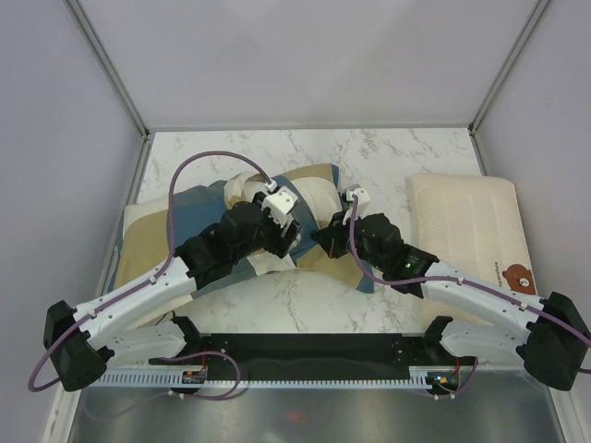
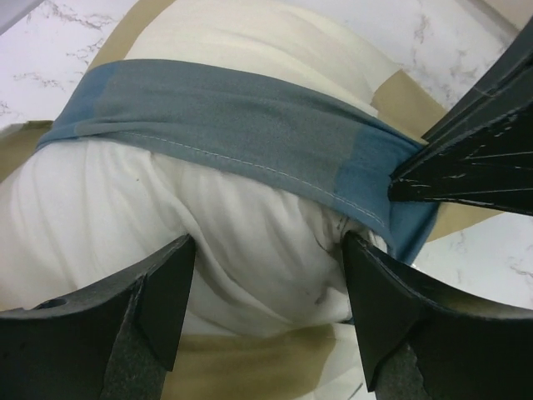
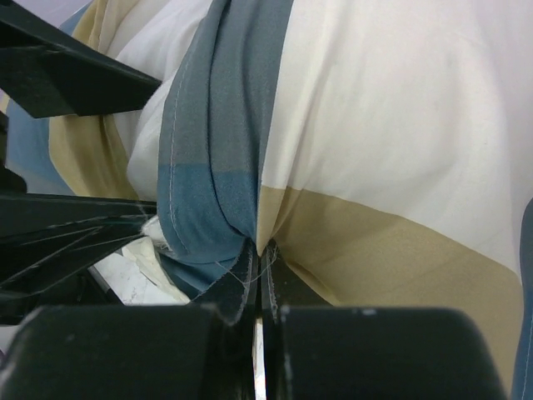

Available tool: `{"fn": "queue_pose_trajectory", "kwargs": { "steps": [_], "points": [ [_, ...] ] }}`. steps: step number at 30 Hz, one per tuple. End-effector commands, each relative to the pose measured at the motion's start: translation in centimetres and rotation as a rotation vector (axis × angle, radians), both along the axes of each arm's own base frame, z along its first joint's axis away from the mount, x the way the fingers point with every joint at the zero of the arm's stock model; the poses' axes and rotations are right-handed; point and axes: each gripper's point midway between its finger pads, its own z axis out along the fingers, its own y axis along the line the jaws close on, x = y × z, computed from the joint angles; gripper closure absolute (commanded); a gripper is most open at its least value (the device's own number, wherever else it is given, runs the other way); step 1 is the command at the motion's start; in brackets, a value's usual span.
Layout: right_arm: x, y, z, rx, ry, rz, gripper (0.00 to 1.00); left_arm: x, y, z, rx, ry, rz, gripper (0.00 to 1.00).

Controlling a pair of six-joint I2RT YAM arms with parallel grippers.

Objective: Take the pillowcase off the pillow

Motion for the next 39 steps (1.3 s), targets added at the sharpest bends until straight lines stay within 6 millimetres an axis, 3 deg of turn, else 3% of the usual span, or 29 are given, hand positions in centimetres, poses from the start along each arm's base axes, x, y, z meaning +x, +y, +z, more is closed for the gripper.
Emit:
{"fn": "queue_pose_trajectory", "kwargs": {
  "steps": [1,6,9,10,11,12,14,19,25,30,36,39],
  "points": [
    [-0.3,1.6,3.9,0.131,-0.060,0.057,1.00,1.7,-0.1,0.9,0.075,-0.074,0.021,0.21],
    [-0.6,1.5,4.2,0.139,-0.064,0.063,1.00,2.3,-1.1,-1.0,0.140,-0.041,-0.009,0.17],
    [-0.6,1.5,4.6,0.151,-0.069,0.061,1.00,2.6,-1.5,-2.5,0.193,-0.009,-0.026,0.21],
    [-0.6,1.4,4.6,0.154,-0.068,0.058,1.00,2.8,-1.7,-2.7,0.207,-0.004,-0.032,0.30],
    [-0.7,1.4,4.7,0.156,-0.068,0.060,1.00,2.9,-1.8,-3.5,0.229,0.010,-0.030,0.47],
    [-0.7,1.2,4.5,0.145,-0.064,0.056,1.00,3.1,-1.7,-3.8,0.239,0.016,-0.021,0.78],
    [-0.4,0.8,4.4,0.129,-0.069,0.034,1.00,3.3,-1.2,-3.8,0.246,0.011,0.005,0.98],
    [1.6,-3.0,1.9,-0.015,-0.033,-0.181,1.00,3.9,1.4,-2.9,0.256,-0.026,0.093,0.98],
    [1.6,-7.7,-1.9,-0.151,0.034,-0.332,1.00,5.0,5.0,-0.3,0.184,-0.047,0.198,0.98],
    [2.8,-11.0,-3.8,-0.191,0.080,-0.412,1.00,4.7,6.4,0.7,0.155,-0.047,0.218,0.98],
    [5.4,-15.2,-6.3,-0.283,0.122,-0.525,1.00,3.6,6.5,2.1,0.064,-0.052,0.154,0.98],
    [6.5,-16.3,-7.7,-0.302,0.154,-0.554,1.00,3.4,6.9,2.8,0.016,-0.056,0.146,0.98]
  ]
}}
